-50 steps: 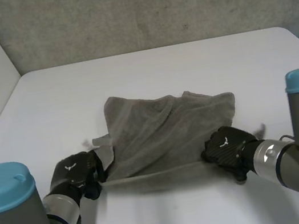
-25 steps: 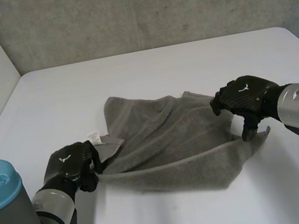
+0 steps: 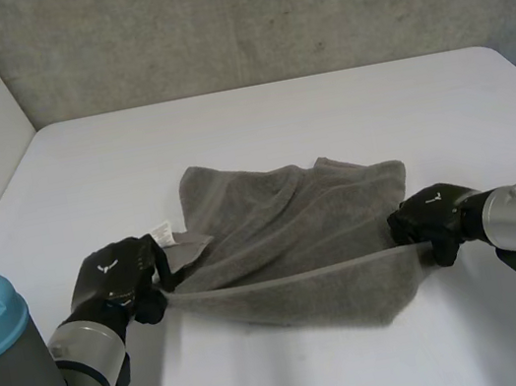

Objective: Fold the towel.

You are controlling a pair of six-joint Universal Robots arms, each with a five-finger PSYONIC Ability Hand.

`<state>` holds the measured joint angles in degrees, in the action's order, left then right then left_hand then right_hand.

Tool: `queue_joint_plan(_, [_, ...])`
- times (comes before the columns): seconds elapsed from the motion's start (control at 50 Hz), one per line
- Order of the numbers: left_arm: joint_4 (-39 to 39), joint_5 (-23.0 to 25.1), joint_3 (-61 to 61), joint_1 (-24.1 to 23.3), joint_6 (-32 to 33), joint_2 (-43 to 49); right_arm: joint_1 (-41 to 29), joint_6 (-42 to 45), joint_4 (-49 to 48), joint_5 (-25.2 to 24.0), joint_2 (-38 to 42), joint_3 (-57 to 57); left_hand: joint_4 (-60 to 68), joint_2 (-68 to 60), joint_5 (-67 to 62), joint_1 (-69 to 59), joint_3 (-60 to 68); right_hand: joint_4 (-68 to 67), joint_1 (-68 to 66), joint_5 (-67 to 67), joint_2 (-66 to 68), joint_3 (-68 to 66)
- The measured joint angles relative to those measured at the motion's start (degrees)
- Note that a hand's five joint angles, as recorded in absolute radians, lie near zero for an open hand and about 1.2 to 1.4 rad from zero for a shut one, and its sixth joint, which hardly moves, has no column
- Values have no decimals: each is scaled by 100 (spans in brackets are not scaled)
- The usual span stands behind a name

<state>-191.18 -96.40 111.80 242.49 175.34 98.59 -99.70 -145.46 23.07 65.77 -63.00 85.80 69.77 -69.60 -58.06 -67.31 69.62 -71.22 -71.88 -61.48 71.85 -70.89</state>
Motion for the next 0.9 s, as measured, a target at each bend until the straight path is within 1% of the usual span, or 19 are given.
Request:
queue_joint_plan(0.04, [0,28,0,0,0,-5,15,-40,-127,0,-29,75,0,0,0,0,0,-446,-412,-493,416,-431])
queue_joint_plan(0.14, [18,137,-10,1,2,-72,53,-229,-374,-8,-237,226,0,0,0,0,0,-521,-412,-525,437,-498])
queue_joint_plan(0.2, [75,200,-95,5,19,-235,65,-338,-434,-45,-548,253,0,0,0,0,0,-521,-412,-525,437,-498])
queue_joint_plan(0.26, [178,237,-273,18,49,-539,69,-434,-442,-87,-1068,168,0,0,0,0,0,-521,-412,-525,437,-498])
queue_joint_plan(0.28, [244,246,-392,30,63,-718,68,-492,-440,-105,-1406,58,0,0,0,0,0,-521,-412,-525,437,-498])
queue_joint_plan(0.34, [382,249,-659,58,81,-1070,66,-616,-432,-127,-1967,-193,0,0,0,0,0,-521,-412,-525,446,-498])
queue_joint_plan(0.36, [478,249,-859,75,87,-1285,66,-722,-423,-136,-2289,-400,0,0,0,0,0,-521,-412,-525,446,-498])
queue_joint_plan(0.42, [722,240,-1357,103,92,-1722,72,-979,-359,-145,-2865,-947,0,0,0,0,0,-521,-412,-525,449,-520])
queue_joint_plan(0.5, [1021,217,-1943,118,90,-2046,109,-1172,47,-168,-3193,-1679,0,0,0,0,0,-521,-412,-525,449,-555])
queue_joint_plan(0.54, [1159,205,-2180,122,89,-2104,149,-1132,354,-183,-3172,-1939,0,0,0,0,0,-521,-412,-525,449,-555])
queue_joint_plan(0.6, [1375,195,-2465,130,88,-2039,202,-771,988,-185,-2864,-2247,0,0,0,0,0,-521,-412,-525,449,-556])
queue_joint_plan(0.66, [1611,196,-2638,141,87,-1617,141,-14,1662,-101,-2224,-2398,0,0,0,0,0,-521,-412,-525,450,-556])
queue_joint_plan(0.7, [1697,195,-2665,143,87,-1369,81,255,1848,-49,-1973,-2422,0,0,0,0,0,-521,-412,-525,450,-556])
queue_joint_plan(0.72, [1777,196,-2684,145,88,-1092,14,458,1978,10,-1743,-2436,0,0,0,0,0,-521,-412,-525,450,-556])
queue_joint_plan(0.76, [1877,197,-2696,147,91,-697,-96,661,2091,114,-1420,-2459,0,0,0,0,0,-521,-412,-525,450,-556])
queue_joint_plan(0.78, [1944,200,-2723,153,97,-357,-194,768,2128,219,-1149,-2497,0,0,0,0,0,-521,-412,-525,451,-556])
queue_joint_plan(0.8, [1970,200,-2740,156,102,-216,-234,797,2131,267,-1036,-2519,0,0,0,0,0,-521,-412,-526,451,-556])
queue_joint_plan(0.84, [2052,201,-2874,185,141,392,-418,860,2066,480,-532,-2679,0,0,0,0,0,-521,-412,-526,452,-556])
queue_joint_plan(0.9, [2092,198,-3164,241,232,945,-605,855,1892,716,-14,-3000,0,0,0,0,0,-521,-412,-526,452,-556])
